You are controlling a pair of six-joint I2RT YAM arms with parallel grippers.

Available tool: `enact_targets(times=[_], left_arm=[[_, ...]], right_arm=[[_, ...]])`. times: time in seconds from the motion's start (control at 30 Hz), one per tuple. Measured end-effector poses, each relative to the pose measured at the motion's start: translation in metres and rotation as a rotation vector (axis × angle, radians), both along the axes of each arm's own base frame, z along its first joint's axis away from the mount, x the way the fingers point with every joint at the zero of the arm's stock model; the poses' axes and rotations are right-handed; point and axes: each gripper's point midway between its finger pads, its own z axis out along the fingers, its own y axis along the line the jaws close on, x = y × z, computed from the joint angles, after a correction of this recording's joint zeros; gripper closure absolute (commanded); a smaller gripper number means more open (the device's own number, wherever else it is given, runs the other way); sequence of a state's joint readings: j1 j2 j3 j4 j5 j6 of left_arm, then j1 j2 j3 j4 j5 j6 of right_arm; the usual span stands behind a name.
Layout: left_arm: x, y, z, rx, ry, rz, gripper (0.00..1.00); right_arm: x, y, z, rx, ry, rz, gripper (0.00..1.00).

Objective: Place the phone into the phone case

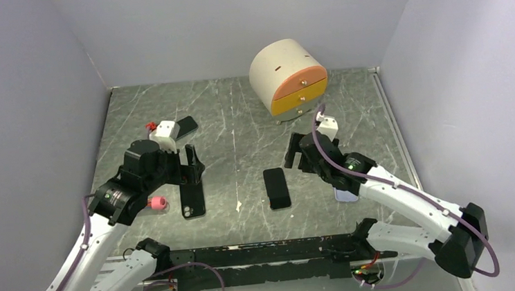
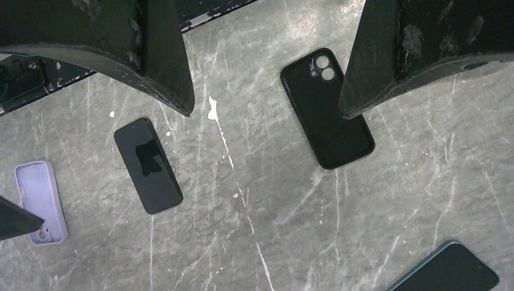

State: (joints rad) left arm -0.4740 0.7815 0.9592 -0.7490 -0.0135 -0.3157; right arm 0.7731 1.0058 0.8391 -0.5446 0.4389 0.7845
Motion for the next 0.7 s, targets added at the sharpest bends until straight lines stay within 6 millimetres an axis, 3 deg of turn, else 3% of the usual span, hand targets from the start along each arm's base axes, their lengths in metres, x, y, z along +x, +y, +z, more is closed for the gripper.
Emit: enact_targets(times=[0.37, 0.47, 0.7], left_arm=[[-0.001, 0.005, 0.003, 0.003, -0.018, 0.018, 0.07], [-0.001, 0.006, 0.004, 0.006, -0.023, 0.025, 0.07], [-0.002, 0.011, 0.006, 0.012, -0.032, 0.04, 0.08]], right_arm=[[0.002, -0.015, -0.066, -0.237, 0.181, -0.064, 0.12], [0.002, -0.019, -0.075, -0.26, 0.203, -0.064, 0.17], [0.002, 0.007, -0.082, -0.176, 0.205, 0.06, 0.17]])
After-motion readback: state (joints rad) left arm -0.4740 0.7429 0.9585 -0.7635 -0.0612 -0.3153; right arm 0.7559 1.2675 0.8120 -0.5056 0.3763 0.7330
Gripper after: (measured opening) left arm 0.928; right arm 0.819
